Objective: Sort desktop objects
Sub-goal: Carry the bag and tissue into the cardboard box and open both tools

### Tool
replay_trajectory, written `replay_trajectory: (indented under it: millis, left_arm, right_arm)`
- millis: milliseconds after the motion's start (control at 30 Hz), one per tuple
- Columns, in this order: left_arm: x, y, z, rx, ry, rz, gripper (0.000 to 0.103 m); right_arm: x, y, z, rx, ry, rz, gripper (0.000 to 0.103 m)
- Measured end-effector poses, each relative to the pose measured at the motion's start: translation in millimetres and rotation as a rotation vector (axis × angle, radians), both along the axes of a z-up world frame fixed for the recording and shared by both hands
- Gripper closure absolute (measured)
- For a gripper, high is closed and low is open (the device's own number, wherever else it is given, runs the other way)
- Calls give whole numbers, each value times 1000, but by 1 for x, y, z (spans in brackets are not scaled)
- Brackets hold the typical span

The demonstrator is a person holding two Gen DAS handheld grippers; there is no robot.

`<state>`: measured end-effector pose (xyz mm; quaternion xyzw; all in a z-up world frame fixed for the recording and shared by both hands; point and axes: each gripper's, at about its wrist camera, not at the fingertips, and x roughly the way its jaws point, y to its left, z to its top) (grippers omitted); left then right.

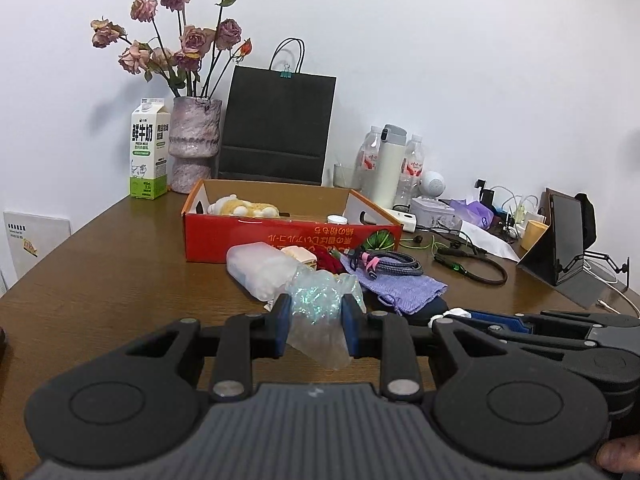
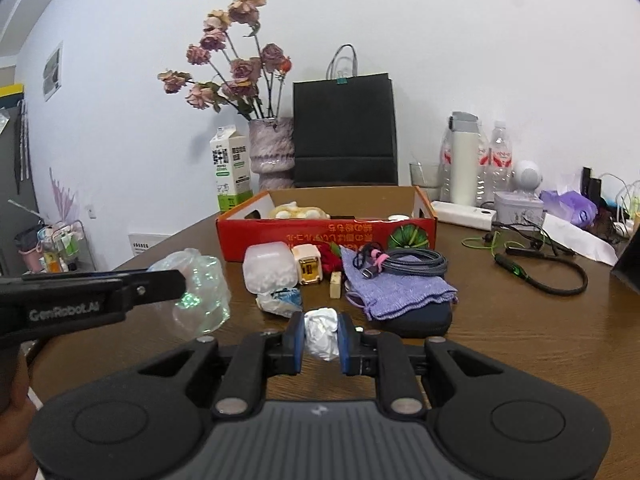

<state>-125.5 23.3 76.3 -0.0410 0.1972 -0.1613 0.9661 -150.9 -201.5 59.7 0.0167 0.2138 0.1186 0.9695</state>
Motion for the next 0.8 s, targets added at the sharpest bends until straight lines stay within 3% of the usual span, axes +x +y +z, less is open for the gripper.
replay_trajectory:
  millis: [267, 467, 633, 733, 800]
  left_arm:
    - [31, 0, 3, -19, 5, -3, 76]
    - [94, -3, 18, -37, -19, 3, 76]
    - [177, -10, 45, -40, -26, -27, 75]
    - [246, -14, 60, -31, 28, -18, 75]
    - [289, -20, 63, 25, 52, 1, 75]
  right_arm:
    - [29, -1, 2, 29, 12, 9, 87]
    - [84, -8, 23, 24, -21, 10, 87]
    - [174, -19, 51, 84, 28, 76, 86]
    - [243, -21, 64, 70, 46, 83, 86]
    - [298, -24, 65, 72, 94, 60, 86]
